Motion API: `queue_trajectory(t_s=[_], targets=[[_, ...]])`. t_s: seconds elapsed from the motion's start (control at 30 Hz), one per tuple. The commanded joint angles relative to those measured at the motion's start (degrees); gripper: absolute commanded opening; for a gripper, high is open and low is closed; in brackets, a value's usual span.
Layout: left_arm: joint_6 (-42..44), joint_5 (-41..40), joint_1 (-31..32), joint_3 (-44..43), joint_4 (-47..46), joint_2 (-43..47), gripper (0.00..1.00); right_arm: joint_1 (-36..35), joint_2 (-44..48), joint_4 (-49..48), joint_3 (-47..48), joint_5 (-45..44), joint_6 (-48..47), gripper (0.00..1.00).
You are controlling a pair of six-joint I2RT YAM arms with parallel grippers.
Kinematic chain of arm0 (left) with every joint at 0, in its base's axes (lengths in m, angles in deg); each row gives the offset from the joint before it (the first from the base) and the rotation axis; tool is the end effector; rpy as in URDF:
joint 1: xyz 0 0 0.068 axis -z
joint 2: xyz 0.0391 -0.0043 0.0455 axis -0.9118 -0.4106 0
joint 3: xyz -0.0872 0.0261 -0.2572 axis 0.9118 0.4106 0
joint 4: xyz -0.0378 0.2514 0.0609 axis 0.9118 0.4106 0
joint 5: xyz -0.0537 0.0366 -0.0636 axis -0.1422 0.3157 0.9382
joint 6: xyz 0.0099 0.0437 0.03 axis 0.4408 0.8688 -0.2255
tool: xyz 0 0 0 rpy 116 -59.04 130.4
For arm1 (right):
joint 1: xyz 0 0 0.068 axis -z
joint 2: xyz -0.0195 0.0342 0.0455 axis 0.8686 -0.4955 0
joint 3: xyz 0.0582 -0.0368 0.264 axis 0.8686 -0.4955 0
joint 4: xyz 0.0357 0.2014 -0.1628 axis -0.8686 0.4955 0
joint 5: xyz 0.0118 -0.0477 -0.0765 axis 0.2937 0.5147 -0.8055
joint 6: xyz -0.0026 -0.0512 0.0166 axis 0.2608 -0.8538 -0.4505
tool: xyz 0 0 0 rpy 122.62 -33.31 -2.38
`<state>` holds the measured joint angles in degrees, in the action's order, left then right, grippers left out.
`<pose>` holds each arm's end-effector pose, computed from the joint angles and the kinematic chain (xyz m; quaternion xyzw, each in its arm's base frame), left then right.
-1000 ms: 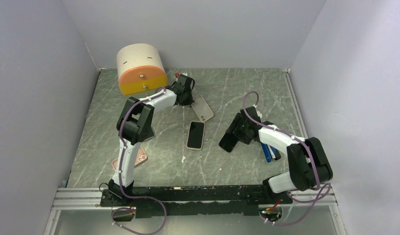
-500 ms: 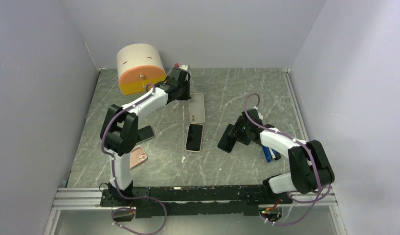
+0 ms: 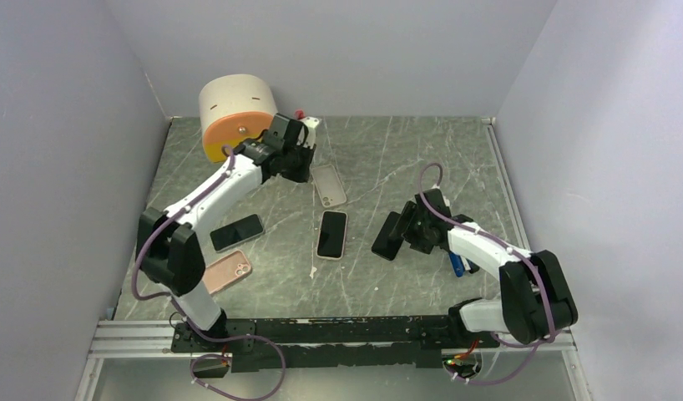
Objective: Put the phone into the phone case
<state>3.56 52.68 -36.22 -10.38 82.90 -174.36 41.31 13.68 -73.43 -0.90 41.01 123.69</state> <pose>0.3306 -0.1898 0.3047 0.1751 0.9122 -0.1478 0.3396 0.2244 0.0775 0.1608 0.2239 0.9334 0.1543 0.2340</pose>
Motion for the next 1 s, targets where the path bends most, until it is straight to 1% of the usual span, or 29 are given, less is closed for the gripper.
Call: queue_trajectory(t_s=[0.0, 0.03, 0.1, 0.17, 0.2, 0.23, 0.3, 0.37, 0.43, 0.53, 0.63, 0.8, 0.97], targets=[[3.56, -0.9, 0.24, 0.21, 5.73, 6.43, 0.03, 0.01, 4.07, -0.28, 1.19, 1.34, -2.05, 0.72], [2.51, -1.06, 0.25, 0.85, 5.21, 7.37, 0.03, -0.03, 5.14, -1.31, 0.66, 2.29, -2.83, 0.73], [3.02, 1.05, 0.24, 3.07, 2.38, 9.0, 0.14, -0.02, 7.81, -2.89, -0.32, 3.91, -3.19, 0.73], [5.26, 3.86, 0.19, 5.25, -0.94, 9.39, 0.33, -0.02, 10.6, -4.05, -1.13, 4.84, -3.19, 0.71], [6.84, 4.89, 0.2, 5.4, -1.9, 9.01, 0.41, -0.08, 11.82, -4.41, -1.46, 5.14, -2.72, 0.71], [9.15, 6.23, 0.25, 5.14, -2.81, 8.28, 0.45, -0.07, 12.94, -4.53, -1.58, 5.44, -2.23, 0.7], [14.57, 9.14, 0.25, 3.86, -3.62, 5.64, 0.49, -0.08, 15.01, -4.1, -1.71, 5.56, -1.48, 0.69], [18.41, 10.8, 0.26, 0.47, -2.54, 1.39, 0.5, -0.02, 16.92, -3.72, -2.15, 5.44, -0.67, 0.68], [20.69, 13.76, 0.19, -4.02, -0.08, -4.31, 0.48, -0.04, 18.99, -3.44, -2.98, 4.9, 0.25, 0.68], [21.15, 17.81, 0.63, -9.13, 0.6, -10.33, 0.45, -0.08, 22.21, -3.22, -4.39, 4.04, 0.98, 0.68], [20.78, 18.7, 1.48, -10.63, -2.26, -14.08, 0.44, -0.01, 24.28, -2.47, -5.06, 3.58, 1.3, 0.68], [20.88, 17.88, 2.98, -11.16, -5.04, -19.1, 0.47, -0.02, 25.52, -1.0, -4.95, 3.66, 1.85, 0.68], [21.27, 14.87, 3.72, -10.66, -7.41, -23.16, 0.48, -0.09, 27.2, -1.6, -6.19, 3.12, 2.12, 0.68]])
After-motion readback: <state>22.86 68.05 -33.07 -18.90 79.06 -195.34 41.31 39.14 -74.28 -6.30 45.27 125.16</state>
